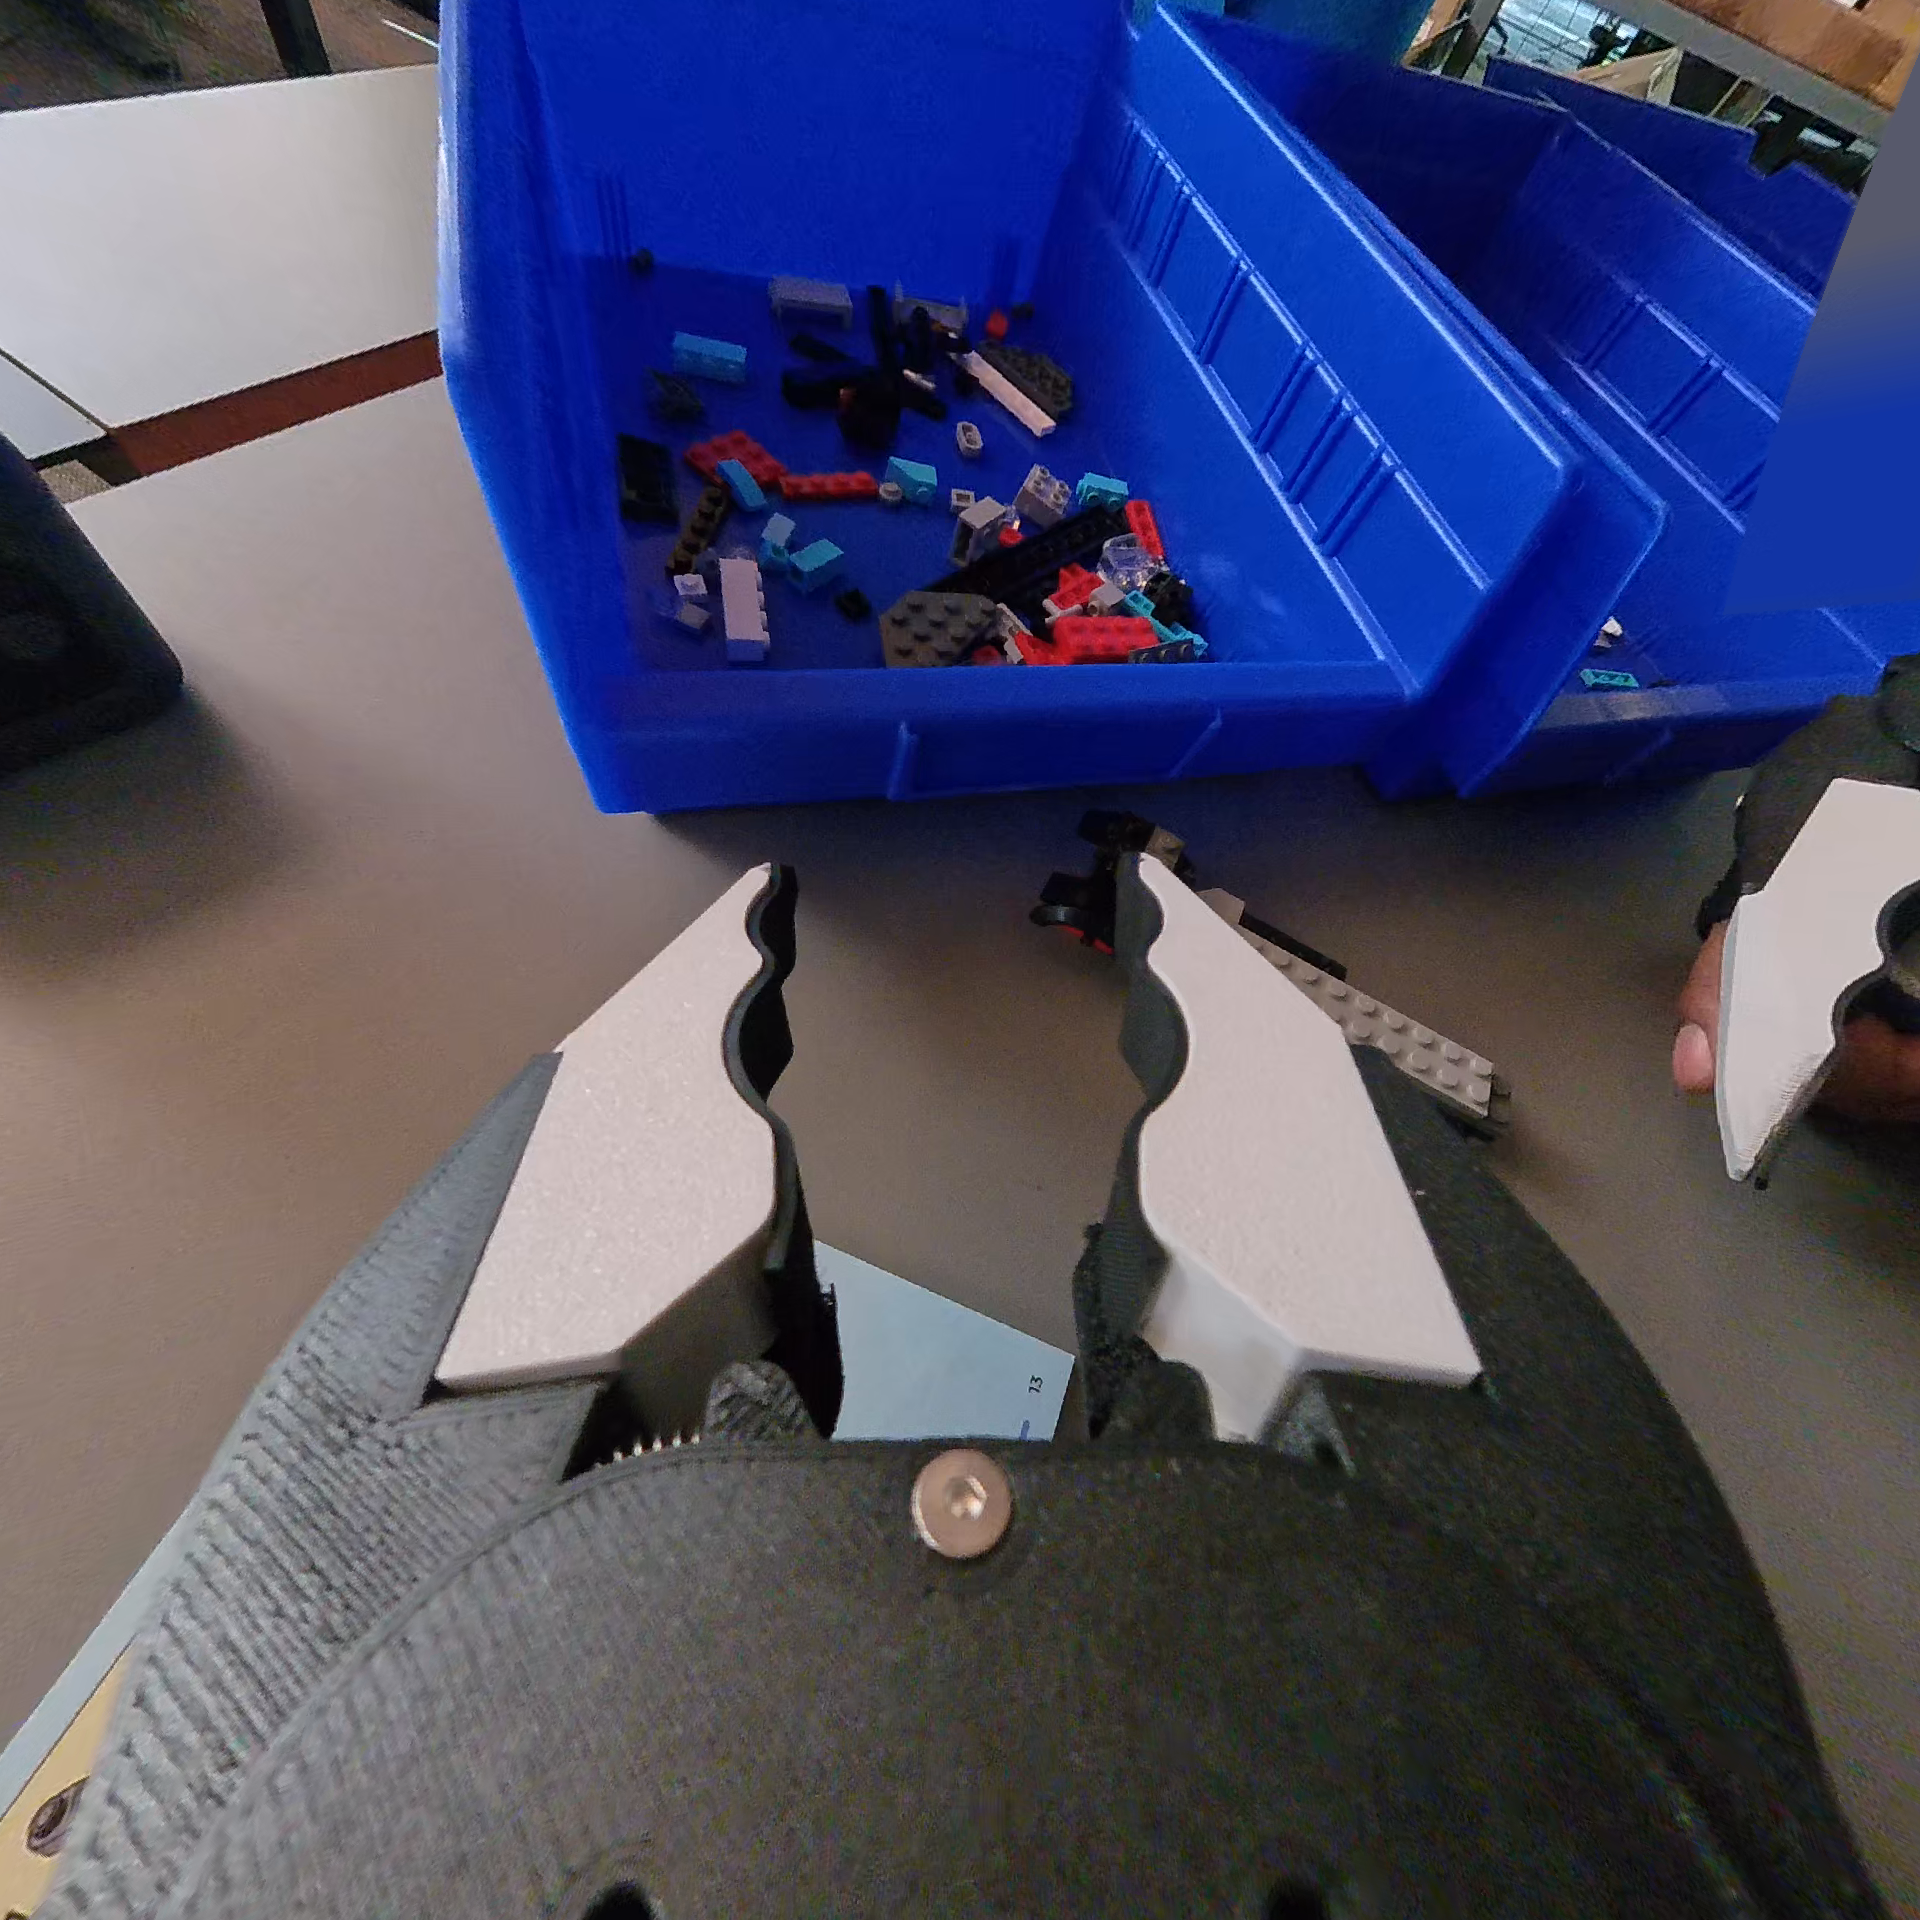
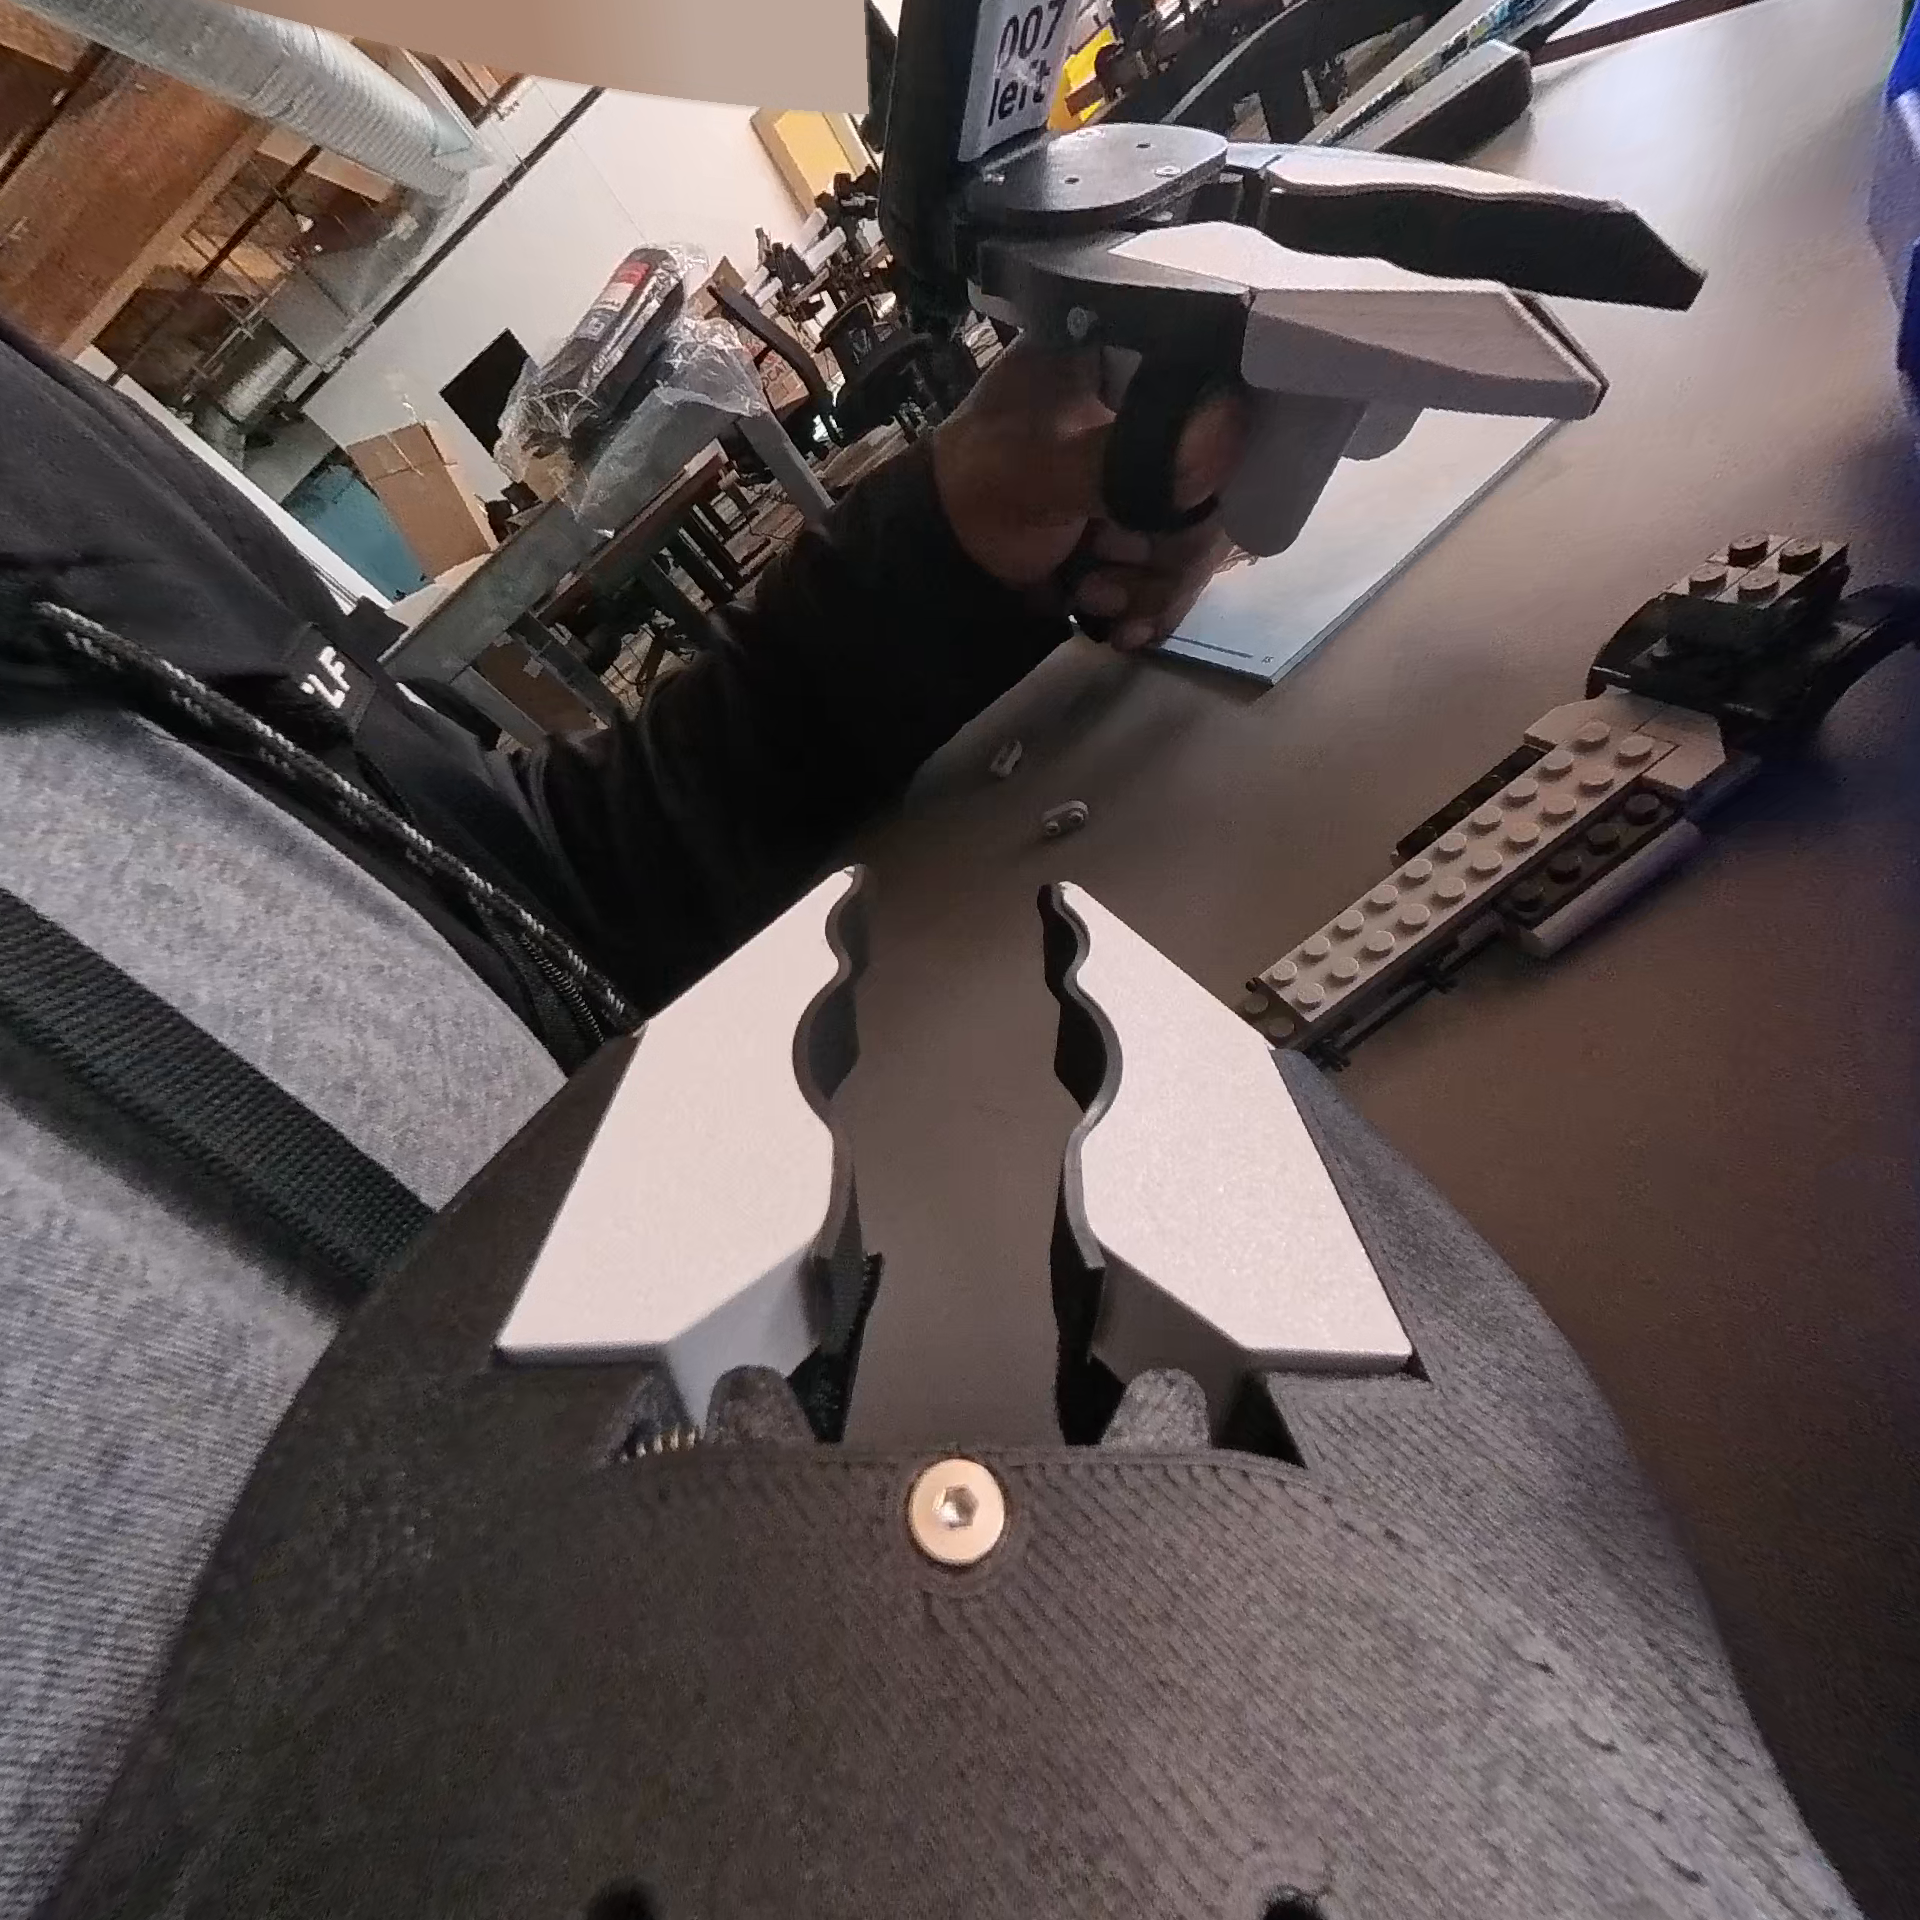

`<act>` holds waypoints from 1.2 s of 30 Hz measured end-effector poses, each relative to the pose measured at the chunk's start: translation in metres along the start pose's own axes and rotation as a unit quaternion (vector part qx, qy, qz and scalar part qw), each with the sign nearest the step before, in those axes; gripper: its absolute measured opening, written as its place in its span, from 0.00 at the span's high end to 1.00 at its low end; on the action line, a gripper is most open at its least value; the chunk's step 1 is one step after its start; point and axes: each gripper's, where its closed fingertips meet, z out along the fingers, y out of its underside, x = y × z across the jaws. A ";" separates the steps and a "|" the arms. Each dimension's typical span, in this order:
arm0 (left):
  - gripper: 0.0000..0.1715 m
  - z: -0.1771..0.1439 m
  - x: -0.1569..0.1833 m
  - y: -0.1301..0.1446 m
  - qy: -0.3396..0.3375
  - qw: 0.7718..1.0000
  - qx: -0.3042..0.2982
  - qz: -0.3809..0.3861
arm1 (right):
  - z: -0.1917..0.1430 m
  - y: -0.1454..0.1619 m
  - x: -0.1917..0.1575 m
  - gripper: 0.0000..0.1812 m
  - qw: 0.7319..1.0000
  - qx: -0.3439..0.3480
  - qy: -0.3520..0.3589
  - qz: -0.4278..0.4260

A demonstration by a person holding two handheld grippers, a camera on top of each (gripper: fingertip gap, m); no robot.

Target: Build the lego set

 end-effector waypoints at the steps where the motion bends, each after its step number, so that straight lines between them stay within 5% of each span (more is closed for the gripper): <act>1: 0.63 0.000 0.000 0.000 0.000 1.000 0.000 0.000 | 0.000 0.000 0.000 0.81 1.000 0.000 0.000 0.000; 8: 0.63 -0.001 0.001 -0.005 0.000 1.000 0.001 0.002 | 0.000 0.000 0.000 0.81 1.000 -0.001 0.000 0.001; 15: 0.66 0.002 0.012 -0.060 0.032 0.998 -0.020 0.041 | 0.000 0.001 -0.001 0.81 1.000 -0.001 0.000 -0.001; 21: 0.68 0.052 0.025 -0.091 0.057 0.990 -0.097 0.089 | 0.000 0.001 -0.002 0.81 1.000 -0.003 -0.002 -0.002; 29: 0.72 0.125 0.012 -0.070 0.060 0.967 -0.222 0.106 | -0.002 0.001 -0.003 0.81 1.000 0.000 -0.009 0.002; 36: 0.75 0.159 0.008 -0.075 0.065 0.958 -0.254 0.117 | -0.002 0.002 -0.004 0.81 1.000 -0.002 -0.011 0.003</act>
